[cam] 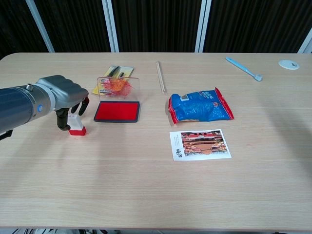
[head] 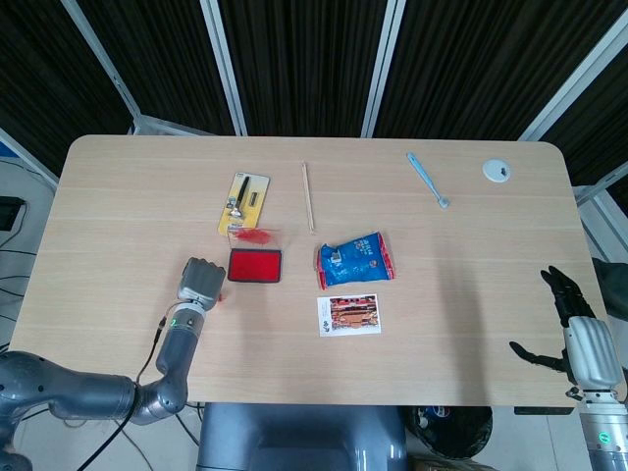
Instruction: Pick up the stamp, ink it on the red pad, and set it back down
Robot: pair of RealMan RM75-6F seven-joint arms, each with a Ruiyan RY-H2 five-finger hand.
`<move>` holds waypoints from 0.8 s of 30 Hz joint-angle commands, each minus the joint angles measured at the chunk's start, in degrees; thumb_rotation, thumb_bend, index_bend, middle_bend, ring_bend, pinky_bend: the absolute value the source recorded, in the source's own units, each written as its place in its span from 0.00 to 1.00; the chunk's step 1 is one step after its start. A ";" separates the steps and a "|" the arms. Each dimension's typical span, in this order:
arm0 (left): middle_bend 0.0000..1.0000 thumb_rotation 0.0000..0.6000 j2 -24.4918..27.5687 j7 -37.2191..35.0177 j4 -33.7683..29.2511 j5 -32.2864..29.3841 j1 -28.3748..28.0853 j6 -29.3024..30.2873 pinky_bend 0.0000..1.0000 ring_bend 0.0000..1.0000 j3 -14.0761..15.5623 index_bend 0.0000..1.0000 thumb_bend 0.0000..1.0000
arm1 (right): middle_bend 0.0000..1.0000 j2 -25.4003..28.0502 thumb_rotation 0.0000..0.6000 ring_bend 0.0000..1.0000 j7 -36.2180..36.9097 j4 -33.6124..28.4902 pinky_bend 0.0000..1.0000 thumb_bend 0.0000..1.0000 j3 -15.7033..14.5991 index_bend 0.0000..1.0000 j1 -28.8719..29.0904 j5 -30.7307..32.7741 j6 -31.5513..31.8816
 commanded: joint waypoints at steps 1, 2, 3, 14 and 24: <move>0.16 1.00 0.35 0.52 -0.41 -0.42 -0.01 0.10 0.32 0.21 -0.13 0.19 0.15 | 0.00 0.01 1.00 0.00 0.00 0.01 0.19 0.13 -0.02 0.00 -0.01 -0.01 0.00; 0.13 1.00 0.48 0.56 -0.63 -0.55 0.01 0.16 0.29 0.18 -0.25 0.16 0.14 | 0.00 0.01 1.00 0.00 0.00 0.01 0.19 0.13 -0.01 0.00 -0.01 -0.01 0.01; 0.10 1.00 0.65 0.57 -0.86 -0.62 0.03 0.26 0.28 0.16 -0.38 0.14 0.13 | 0.00 0.02 1.00 0.00 0.01 0.01 0.19 0.13 -0.01 0.00 -0.02 -0.02 0.02; 0.00 1.00 11.36 -8.53 -14.33 9.84 4.31 5.80 0.15 0.03 -1.72 0.04 0.13 | 0.00 0.05 1.00 0.00 -0.30 0.12 0.19 0.13 -0.09 0.00 -0.02 -0.12 0.02; 0.00 1.00 23.55 -30.23 -23.05 39.70 19.25 18.48 0.10 0.00 7.87 0.00 0.13 | 0.00 -0.13 1.00 0.00 -3.27 -0.02 0.19 0.13 -0.25 0.00 0.01 -0.03 -0.04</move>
